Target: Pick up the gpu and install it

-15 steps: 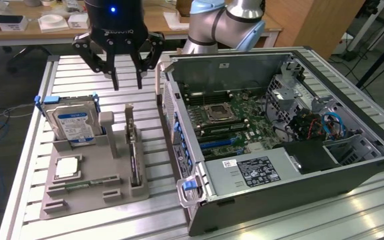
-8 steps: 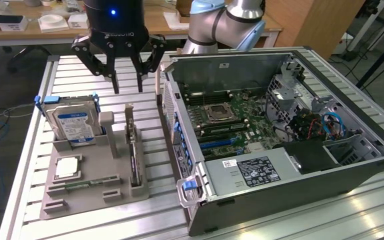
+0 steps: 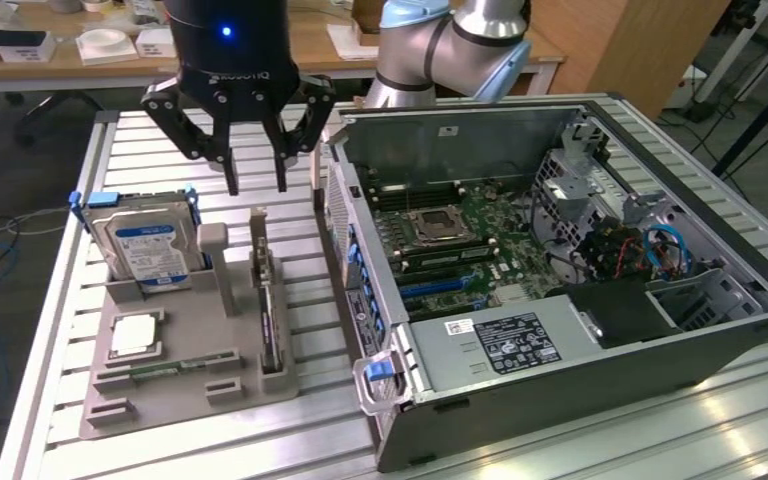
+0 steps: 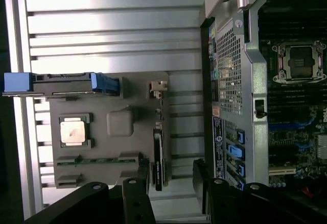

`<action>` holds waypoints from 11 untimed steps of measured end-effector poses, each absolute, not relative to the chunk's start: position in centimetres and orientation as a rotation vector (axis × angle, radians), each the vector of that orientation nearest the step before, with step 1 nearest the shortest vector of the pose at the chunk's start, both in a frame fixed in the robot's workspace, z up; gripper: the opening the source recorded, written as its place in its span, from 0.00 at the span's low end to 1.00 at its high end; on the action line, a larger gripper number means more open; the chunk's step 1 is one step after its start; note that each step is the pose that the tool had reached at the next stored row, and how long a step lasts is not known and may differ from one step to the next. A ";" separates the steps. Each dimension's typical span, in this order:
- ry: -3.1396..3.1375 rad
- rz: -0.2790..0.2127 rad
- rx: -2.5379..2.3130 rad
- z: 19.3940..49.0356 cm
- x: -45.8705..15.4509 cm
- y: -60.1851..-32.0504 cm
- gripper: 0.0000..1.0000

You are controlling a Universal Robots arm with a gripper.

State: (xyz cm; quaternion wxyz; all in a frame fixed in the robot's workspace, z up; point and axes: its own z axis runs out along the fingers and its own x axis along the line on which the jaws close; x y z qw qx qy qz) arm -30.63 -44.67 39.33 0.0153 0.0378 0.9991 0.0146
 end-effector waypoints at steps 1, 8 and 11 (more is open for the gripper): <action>3.108 0.045 0.118 39.3 -30.6 -44.8 0.47; 3.108 0.043 0.119 39.3 -30.7 -45.6 0.47; 3.108 0.043 0.119 39.3 -30.7 -46.1 0.47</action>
